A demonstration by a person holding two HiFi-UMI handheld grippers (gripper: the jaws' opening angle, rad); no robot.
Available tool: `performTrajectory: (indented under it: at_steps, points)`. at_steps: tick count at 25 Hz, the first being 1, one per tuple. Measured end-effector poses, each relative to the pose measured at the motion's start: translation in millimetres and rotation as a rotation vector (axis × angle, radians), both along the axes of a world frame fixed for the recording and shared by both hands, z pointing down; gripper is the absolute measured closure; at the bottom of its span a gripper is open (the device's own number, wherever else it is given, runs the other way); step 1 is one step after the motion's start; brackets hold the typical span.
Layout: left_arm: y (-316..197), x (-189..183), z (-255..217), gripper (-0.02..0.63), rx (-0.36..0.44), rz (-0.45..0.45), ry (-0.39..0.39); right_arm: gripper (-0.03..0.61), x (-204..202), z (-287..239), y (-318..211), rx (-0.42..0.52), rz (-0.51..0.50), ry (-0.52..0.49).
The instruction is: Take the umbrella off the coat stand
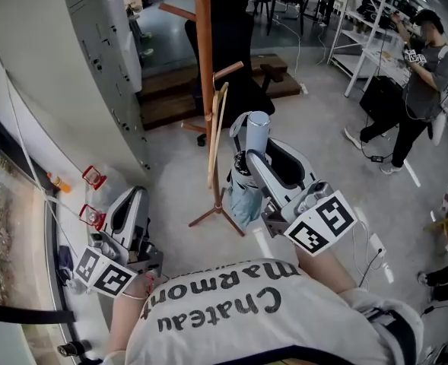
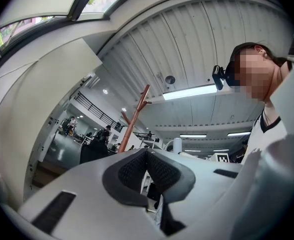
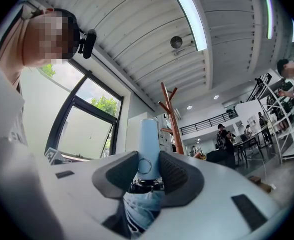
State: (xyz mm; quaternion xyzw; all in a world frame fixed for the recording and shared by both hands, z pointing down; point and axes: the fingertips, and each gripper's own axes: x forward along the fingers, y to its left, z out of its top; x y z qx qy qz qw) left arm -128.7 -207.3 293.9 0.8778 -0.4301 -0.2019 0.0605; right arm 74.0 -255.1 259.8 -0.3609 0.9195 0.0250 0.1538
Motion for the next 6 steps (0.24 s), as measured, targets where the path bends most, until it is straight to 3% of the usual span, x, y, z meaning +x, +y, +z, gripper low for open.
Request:
performTrajectory:
  at_steps: [6]
  points:
    - [0.2, -2.0, 1.7, 0.589, -0.005, -0.007, 0.01, 0.43, -0.3, 1.6, -1.1, -0.007, 0.0, 0.01]
